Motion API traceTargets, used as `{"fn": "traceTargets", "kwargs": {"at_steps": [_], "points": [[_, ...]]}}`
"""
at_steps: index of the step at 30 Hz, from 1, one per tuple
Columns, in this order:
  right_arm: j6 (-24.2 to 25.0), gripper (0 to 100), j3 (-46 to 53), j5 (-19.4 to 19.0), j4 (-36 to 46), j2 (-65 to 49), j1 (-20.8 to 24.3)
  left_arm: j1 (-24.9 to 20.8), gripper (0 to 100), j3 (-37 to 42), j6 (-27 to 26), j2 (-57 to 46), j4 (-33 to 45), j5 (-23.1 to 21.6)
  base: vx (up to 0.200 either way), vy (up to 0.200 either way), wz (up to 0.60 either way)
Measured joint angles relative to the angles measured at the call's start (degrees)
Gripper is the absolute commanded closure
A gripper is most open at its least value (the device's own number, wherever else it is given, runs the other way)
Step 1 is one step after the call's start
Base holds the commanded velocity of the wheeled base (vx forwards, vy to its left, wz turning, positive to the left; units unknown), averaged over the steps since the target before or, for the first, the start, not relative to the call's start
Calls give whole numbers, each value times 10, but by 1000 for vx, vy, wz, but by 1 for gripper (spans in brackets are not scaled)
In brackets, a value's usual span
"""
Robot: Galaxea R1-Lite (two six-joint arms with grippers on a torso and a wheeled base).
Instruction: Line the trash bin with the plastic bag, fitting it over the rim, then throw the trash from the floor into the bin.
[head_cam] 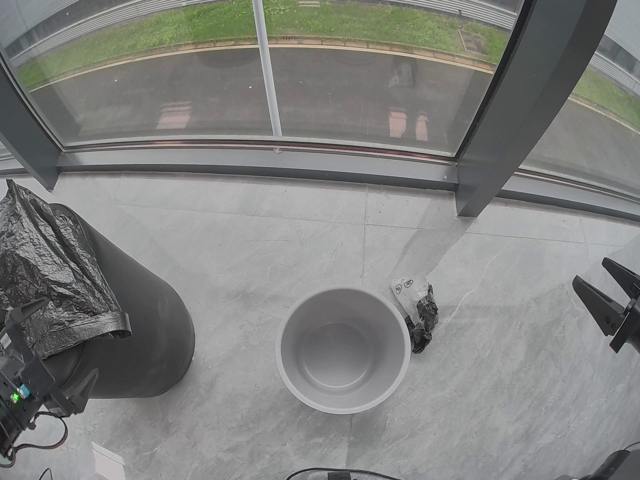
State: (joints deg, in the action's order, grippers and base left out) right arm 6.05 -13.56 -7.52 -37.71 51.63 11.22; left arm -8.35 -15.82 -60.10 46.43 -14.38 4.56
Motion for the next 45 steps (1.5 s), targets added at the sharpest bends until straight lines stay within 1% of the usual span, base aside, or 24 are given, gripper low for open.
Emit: {"fn": "traceTargets", "kwargs": {"at_steps": [6, 8, 12, 14, 20, 25, 32, 45], "points": [[0, 0, 4, 0, 0, 2, 0, -44, 0, 0, 6, 53, -126, 62, 0, 0, 0], [0, 0, 4, 0, 0, 2, -1, -59, 0, 6, 5, 64, -144, 77, 0, 0, 0], [0, 0, 5, 0, 1, 0, -1, -76, 0, 33, -5, 76, -148, 86, 0, 0, 0], [0, 0, 5, 0, 1, -1, -1, -79, 0, 47, -13, 80, -148, 87, 0, 0, 0], [-1, 0, 5, 0, 1, -2, -1, -84, 0, 59, -15, 85, -150, 88, 0, 0, 0], [-1, 0, 9, 0, 0, 0, -2, -84, 0, 56, -14, 89, -152, 90, 0, 0, 0], [-1, 0, 10, -1, 0, -2, -1, -80, 0, 51, -12, 100, -156, 120, 0, 0, 0], [-1, 0, 11, -1, 0, -4, -2, -87, 0, 15, -15, 144, -160, 121, 0, 0, 0]]}}
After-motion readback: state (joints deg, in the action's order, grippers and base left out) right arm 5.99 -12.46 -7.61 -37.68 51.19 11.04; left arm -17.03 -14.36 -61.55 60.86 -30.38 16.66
